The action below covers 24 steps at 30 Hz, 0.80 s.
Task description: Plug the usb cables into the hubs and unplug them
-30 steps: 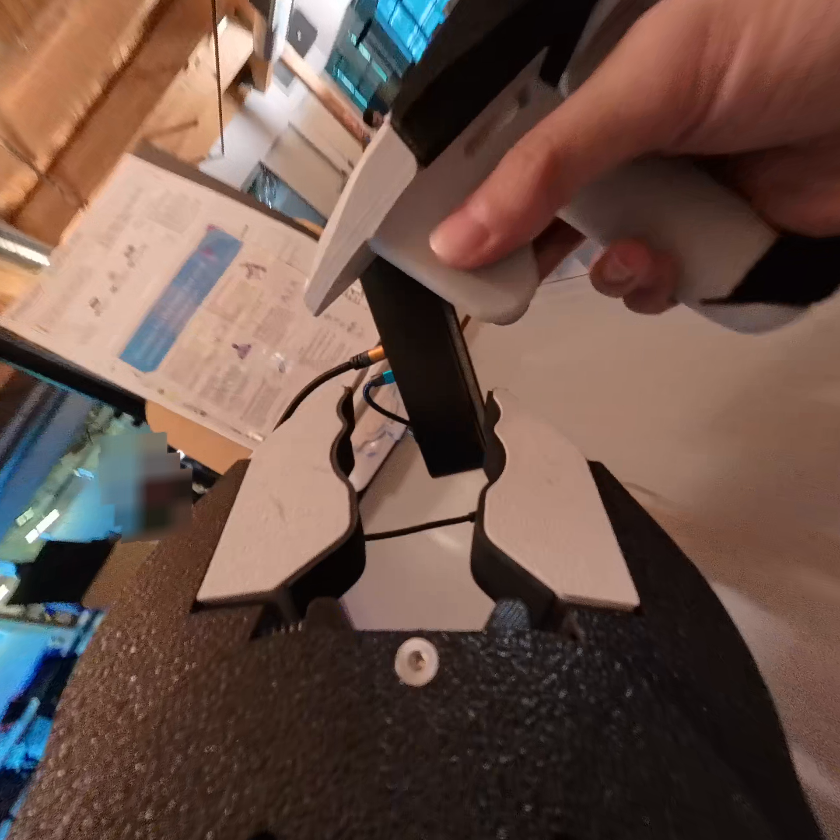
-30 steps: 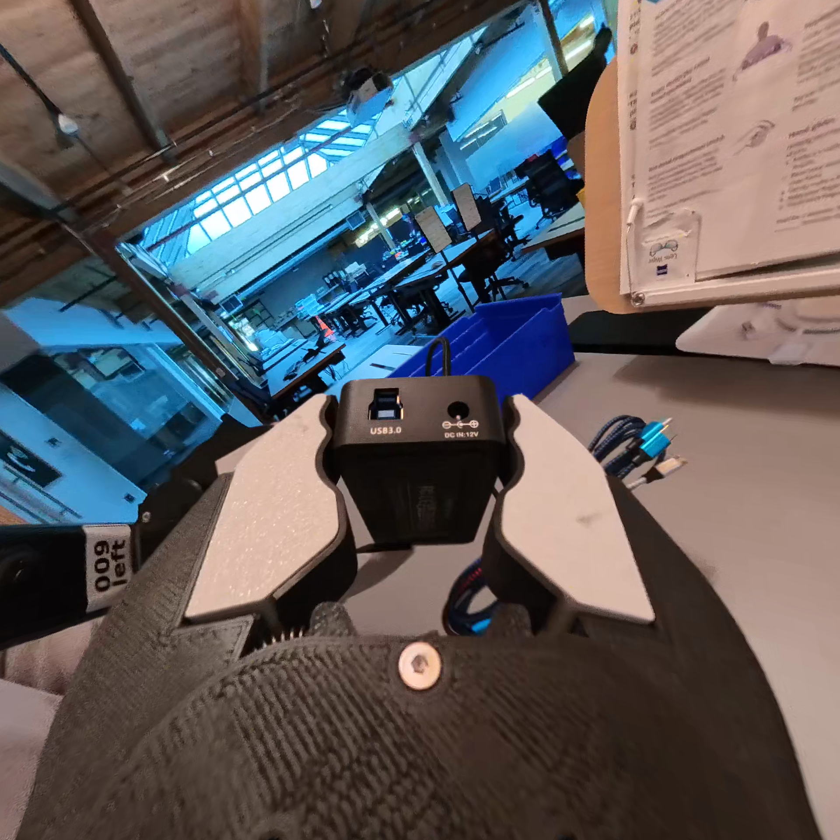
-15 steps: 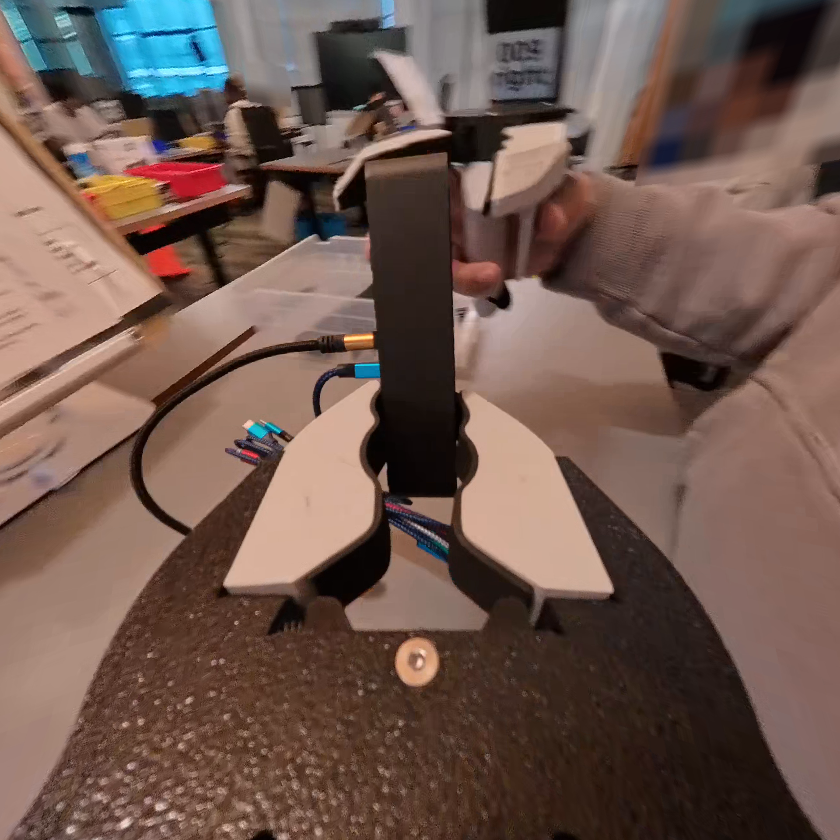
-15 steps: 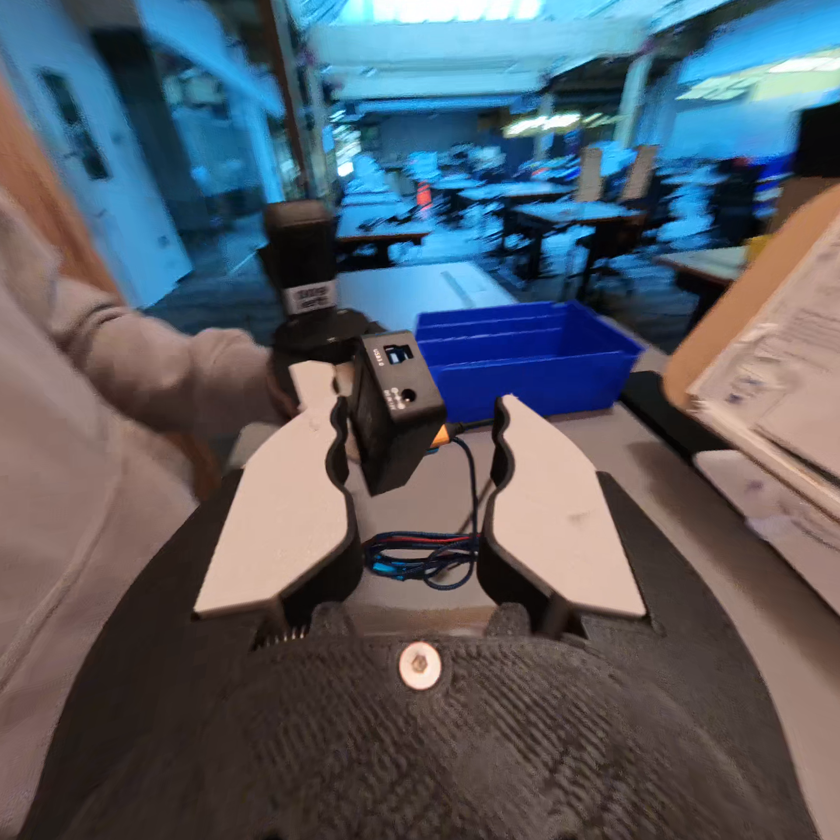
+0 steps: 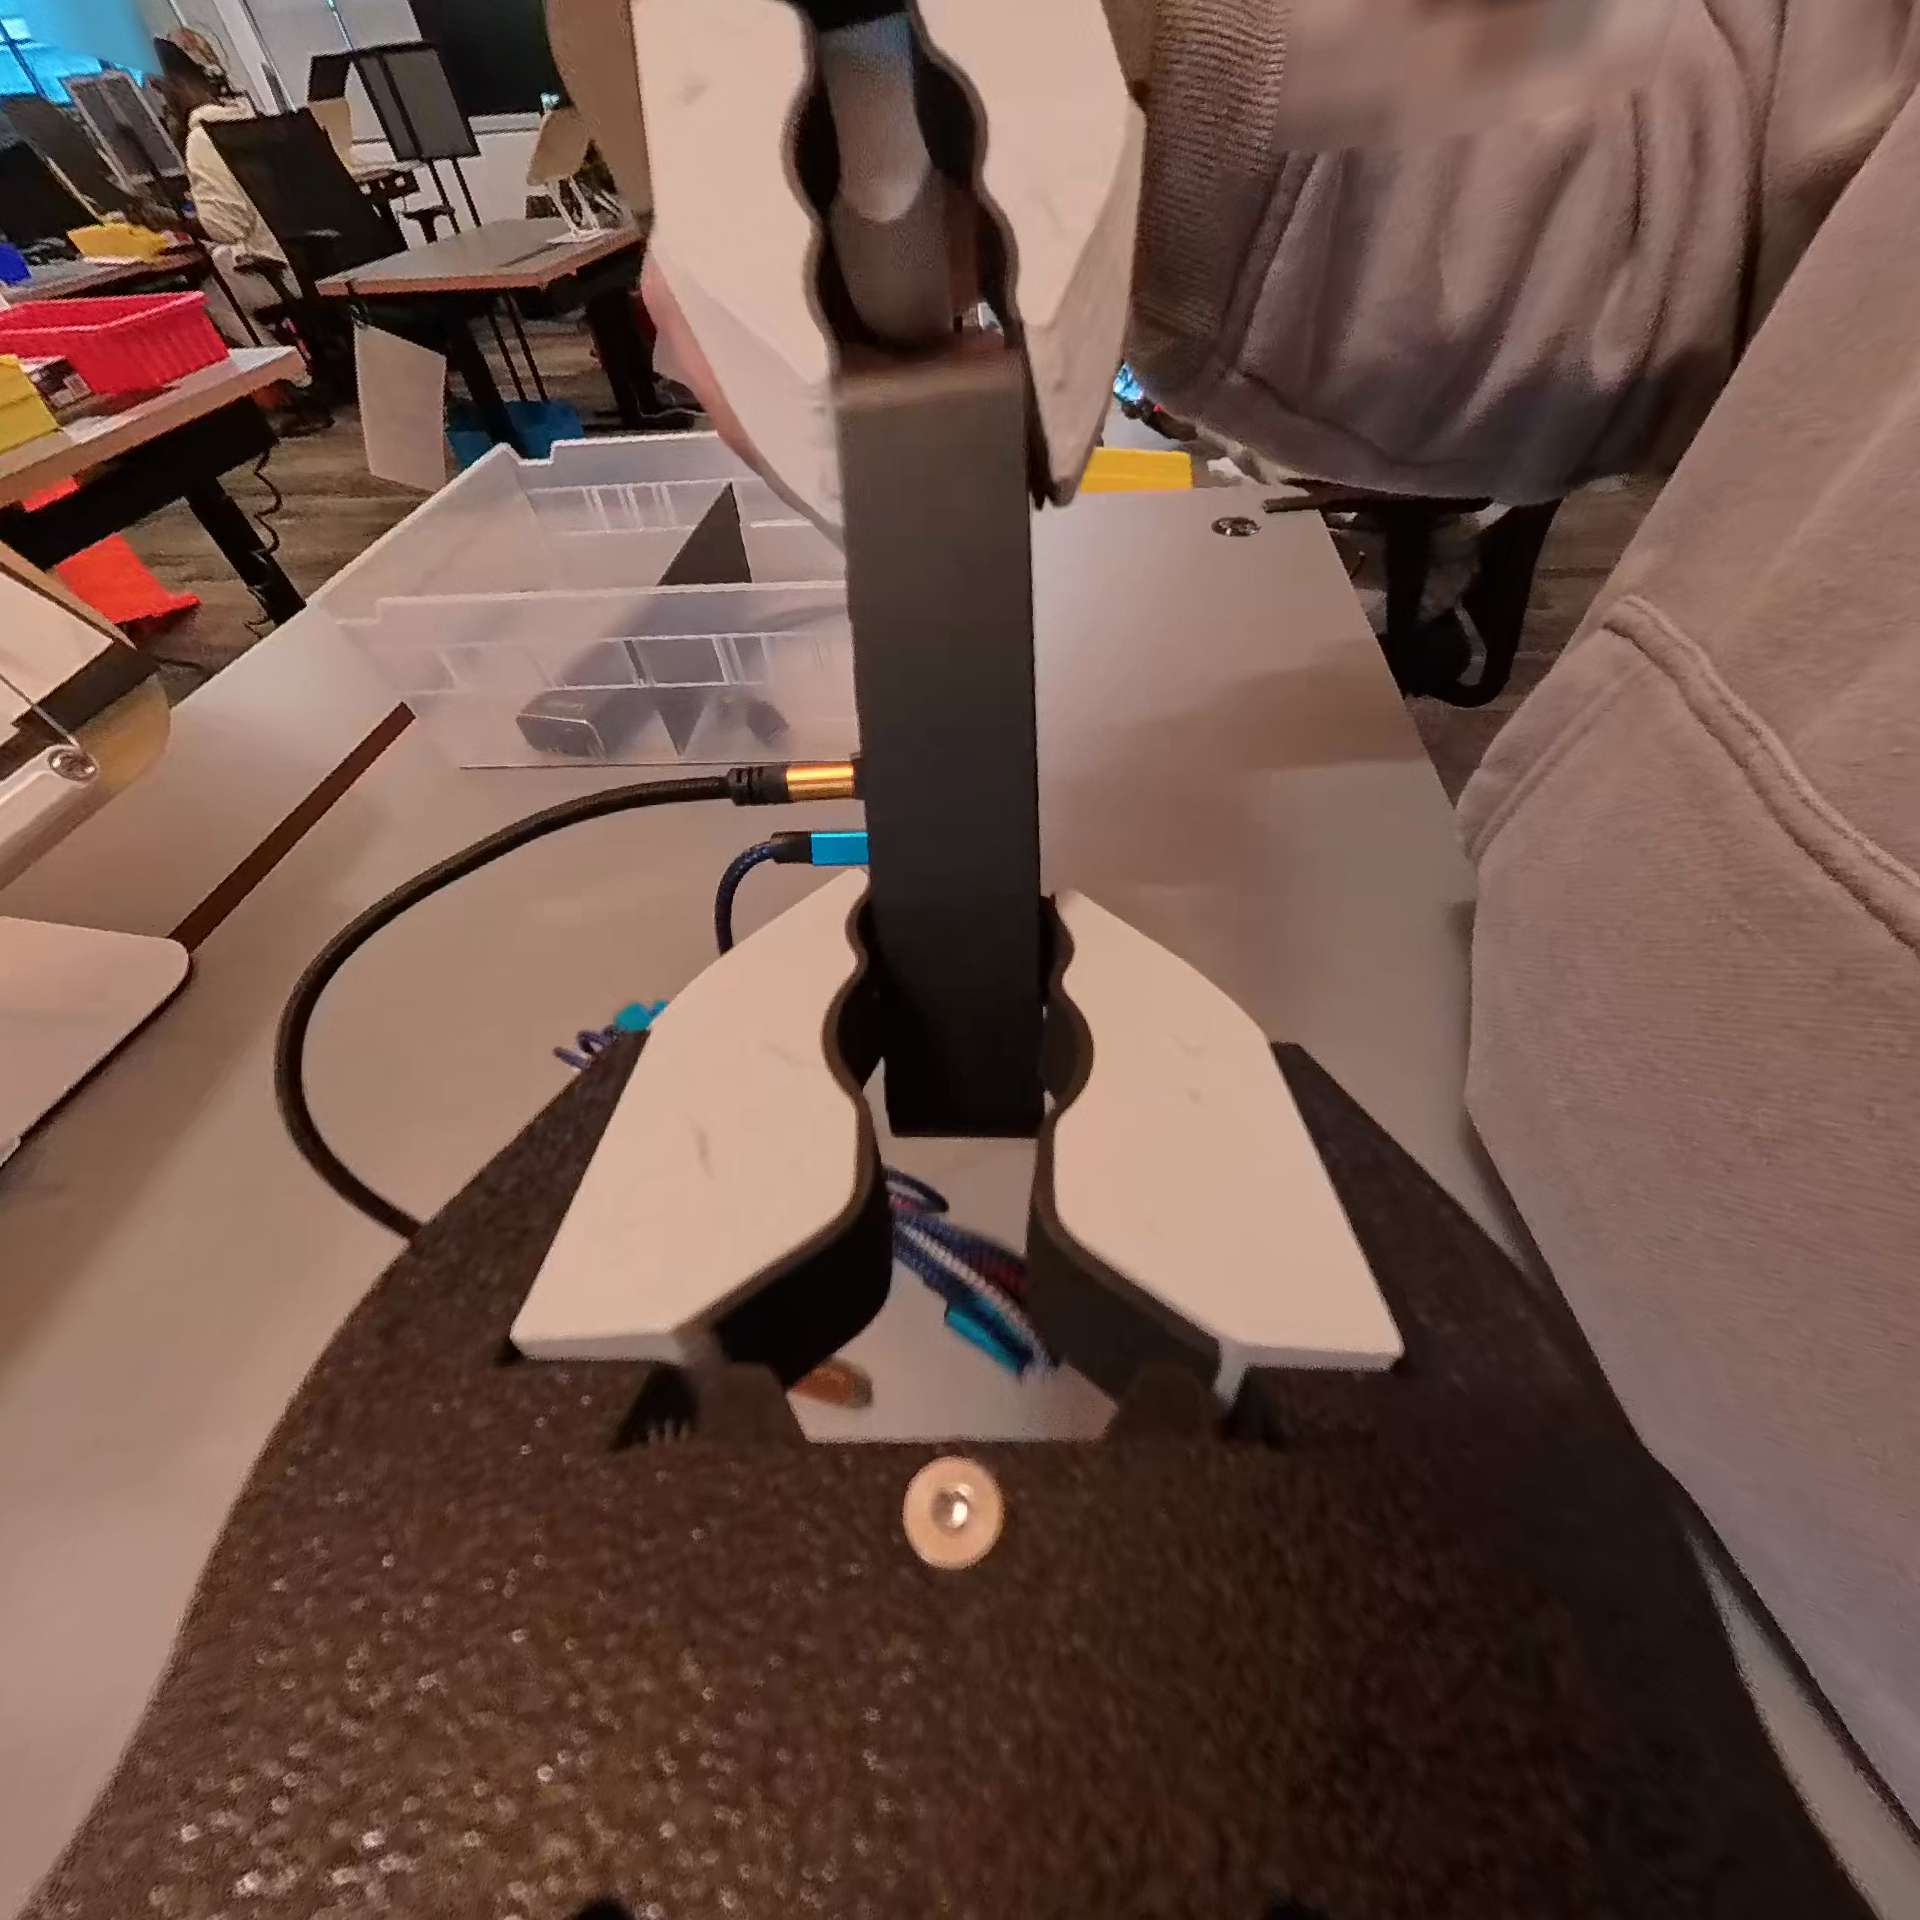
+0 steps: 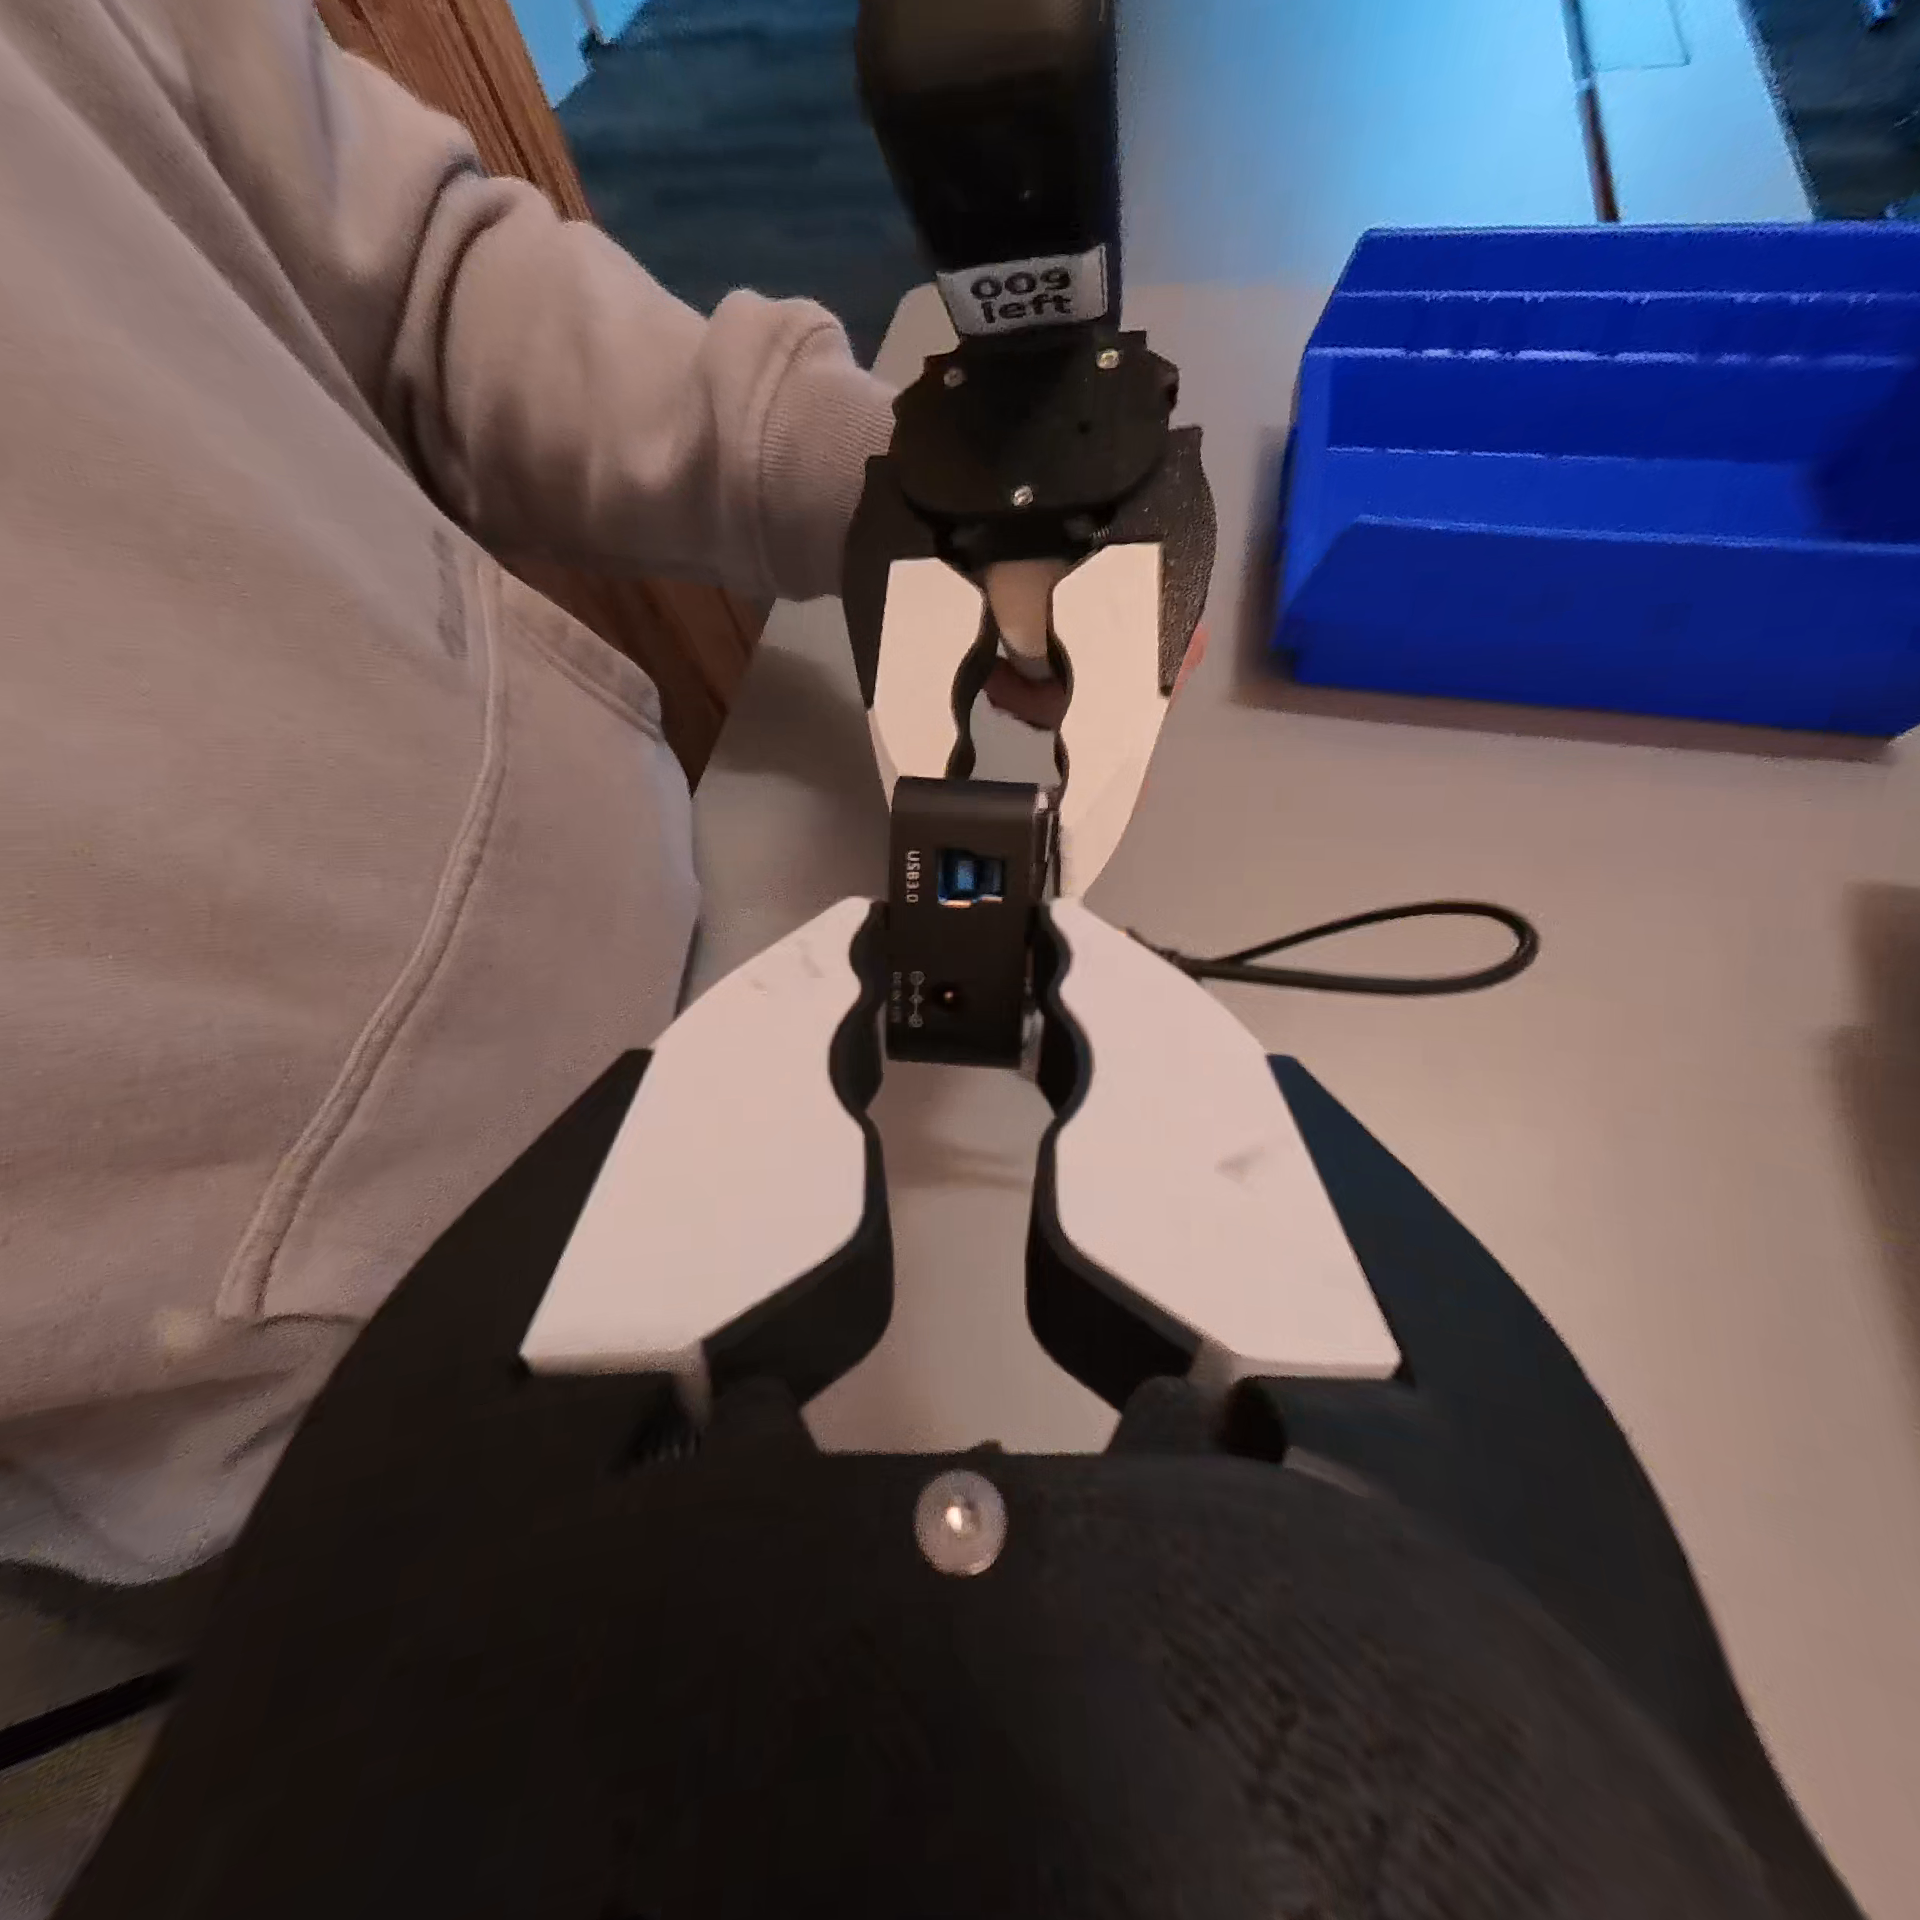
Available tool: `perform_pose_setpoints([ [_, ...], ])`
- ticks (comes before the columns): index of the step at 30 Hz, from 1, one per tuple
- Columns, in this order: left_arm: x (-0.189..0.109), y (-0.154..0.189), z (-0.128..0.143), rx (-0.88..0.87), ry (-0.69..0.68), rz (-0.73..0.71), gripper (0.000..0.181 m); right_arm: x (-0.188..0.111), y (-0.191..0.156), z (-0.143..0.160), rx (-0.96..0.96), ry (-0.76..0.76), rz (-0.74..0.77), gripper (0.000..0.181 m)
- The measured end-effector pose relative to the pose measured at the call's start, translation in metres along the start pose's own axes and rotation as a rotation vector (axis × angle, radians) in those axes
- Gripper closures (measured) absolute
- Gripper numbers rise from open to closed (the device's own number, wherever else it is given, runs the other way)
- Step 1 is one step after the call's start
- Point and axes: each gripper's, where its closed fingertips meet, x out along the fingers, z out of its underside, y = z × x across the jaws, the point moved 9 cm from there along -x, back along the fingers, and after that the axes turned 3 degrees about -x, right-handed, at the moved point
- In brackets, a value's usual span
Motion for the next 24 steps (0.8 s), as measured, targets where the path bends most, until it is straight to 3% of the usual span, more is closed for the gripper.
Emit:
perform_pose_setpoints([
  [8, -0.002, -0.007, 0.006, -0.007, -0.023, -0.108, 0.150, 0.009, 0.007, -0.004, 0.104, 0.030, 0.090, 0.155],
  [13, -0.001, -0.009, -0.008, 0.127, 0.030, -0.493, 0.122, 0.004, 0.027, -0.001, 0.395, 0.065, 0.290, 0.155],
  [18, 0.029, -0.008, -0.009, 0.166, -0.197, -0.728, 0.102, 0.006, 0.035, -0.007, 0.547, 0.077, 0.398, 0.155],
  [24, 0.035, -0.021, -0.012, 0.007, -0.232, -0.822, 0.122, 0.025, 0.033, -0.013, 0.561, 0.017, 0.493, 0.155],
])
